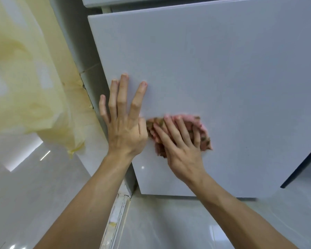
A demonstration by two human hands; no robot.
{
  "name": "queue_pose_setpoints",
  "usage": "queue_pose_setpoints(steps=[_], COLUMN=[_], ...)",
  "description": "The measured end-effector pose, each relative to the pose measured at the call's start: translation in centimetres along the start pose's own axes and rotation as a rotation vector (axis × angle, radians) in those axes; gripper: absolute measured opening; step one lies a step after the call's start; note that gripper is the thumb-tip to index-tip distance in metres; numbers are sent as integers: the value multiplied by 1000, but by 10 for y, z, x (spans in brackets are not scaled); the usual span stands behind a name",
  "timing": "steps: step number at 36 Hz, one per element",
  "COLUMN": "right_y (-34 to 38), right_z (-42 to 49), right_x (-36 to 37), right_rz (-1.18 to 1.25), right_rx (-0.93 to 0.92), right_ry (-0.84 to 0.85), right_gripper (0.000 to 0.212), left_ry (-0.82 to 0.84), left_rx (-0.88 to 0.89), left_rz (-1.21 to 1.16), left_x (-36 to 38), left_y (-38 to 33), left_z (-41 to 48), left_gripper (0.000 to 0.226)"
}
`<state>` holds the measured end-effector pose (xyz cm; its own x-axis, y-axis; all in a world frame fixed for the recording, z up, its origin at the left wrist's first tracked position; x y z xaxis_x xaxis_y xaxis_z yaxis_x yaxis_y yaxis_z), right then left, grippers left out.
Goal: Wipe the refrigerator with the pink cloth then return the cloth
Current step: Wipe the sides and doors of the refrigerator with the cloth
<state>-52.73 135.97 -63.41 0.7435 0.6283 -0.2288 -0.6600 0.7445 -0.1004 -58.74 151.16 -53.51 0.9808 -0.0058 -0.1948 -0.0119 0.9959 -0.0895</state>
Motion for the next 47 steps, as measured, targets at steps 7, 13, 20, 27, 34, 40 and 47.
queue_pose_setpoints(steps=[7,13,20,27,34,40,47], right_y=[33,37,37,38,49,58,56], right_z=[115,107,17,-14,65,99,58], right_x=[-3,6,21,20,13,14,27], right_rz=[73,27,48,-9,74,30,40], right_rx=[272,234,104,98,259,317,188], right_ry=[-215,-310,-131,-15,-112,-228,-237], right_gripper=[53,46,61,89,64,59,58], left_ry=[-27,-55,-85,-83,-87,-112,-121], left_rx=[-6,-1,-14,1,24,-7,-26], left_rz=[5,-25,-59,-69,-71,-31,-38], left_x=[-5,0,8,9,4,6,15], left_y=[13,19,20,25,35,51,57], left_z=[4,2,-1,-2,-1,-4,-10], left_gripper=[88,85,85,80,80,61,58])
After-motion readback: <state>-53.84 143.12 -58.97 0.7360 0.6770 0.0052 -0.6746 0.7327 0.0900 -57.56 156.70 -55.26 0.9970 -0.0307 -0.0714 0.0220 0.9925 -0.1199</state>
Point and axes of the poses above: each hand's wrist, its own z-axis towards the middle knuckle, its own x-axis out of the palm, y = z × x, the point moved 1 cm from there along z, towards the middle knuckle, and after that the axes turned 13 degrees about -y, right-handed, at the moved point
